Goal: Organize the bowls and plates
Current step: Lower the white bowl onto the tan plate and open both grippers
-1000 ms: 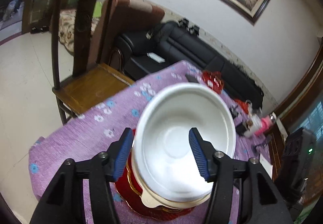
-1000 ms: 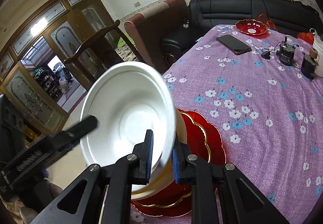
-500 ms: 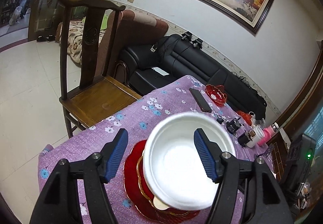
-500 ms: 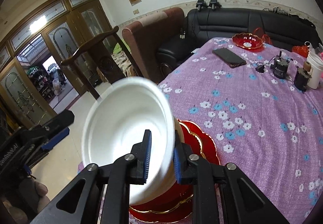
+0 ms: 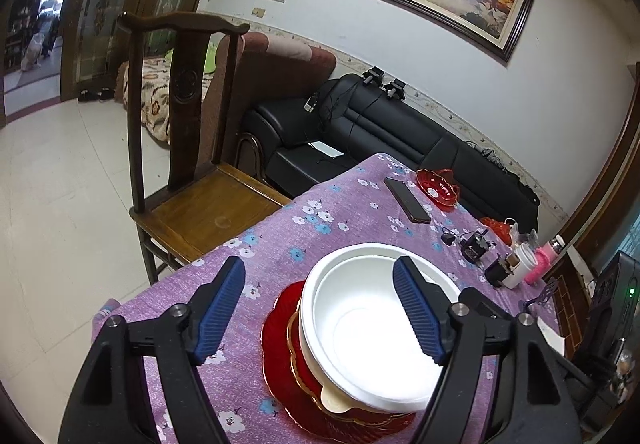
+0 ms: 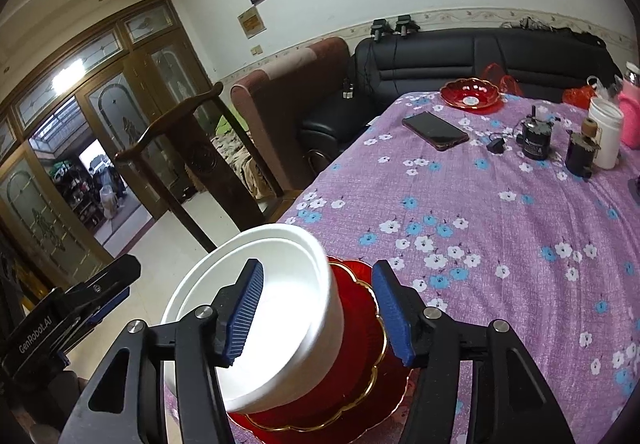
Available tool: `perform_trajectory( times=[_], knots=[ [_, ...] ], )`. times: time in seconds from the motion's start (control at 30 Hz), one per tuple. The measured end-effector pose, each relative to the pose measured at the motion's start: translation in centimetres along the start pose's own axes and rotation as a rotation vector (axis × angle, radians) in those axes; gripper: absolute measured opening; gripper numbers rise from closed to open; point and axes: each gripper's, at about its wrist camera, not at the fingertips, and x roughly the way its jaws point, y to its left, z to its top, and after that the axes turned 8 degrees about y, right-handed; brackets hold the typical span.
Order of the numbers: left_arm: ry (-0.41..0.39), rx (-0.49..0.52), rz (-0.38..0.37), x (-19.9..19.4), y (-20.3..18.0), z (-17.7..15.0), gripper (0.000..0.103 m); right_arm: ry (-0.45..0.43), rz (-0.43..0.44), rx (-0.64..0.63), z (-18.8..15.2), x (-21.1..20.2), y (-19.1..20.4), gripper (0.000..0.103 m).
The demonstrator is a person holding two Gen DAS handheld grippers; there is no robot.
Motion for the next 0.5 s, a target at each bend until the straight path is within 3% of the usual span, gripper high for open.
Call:
perform_trajectory(
  times=[0.2, 0.33, 0.5],
  knots=[
    [-0.022, 0.064, 0.051, -0.2, -1.3, -0.8, 0.084, -0.03, -0.004, 0.019, -0.9, -1.0, -0.6, 0.065],
    [-0.058, 0.14, 0.165, -0.2, -2.8, -1.8, 0.093, -0.052, -0.016, 0.011, -1.5, -1.7, -0.8, 0.068],
    [-0.07, 0.197, 0.211, -0.2, -3.9, -2.6, 0.093, -0.065, -0.014, 0.019, -2.3, -2.5, -1.4, 0.07]
  ],
)
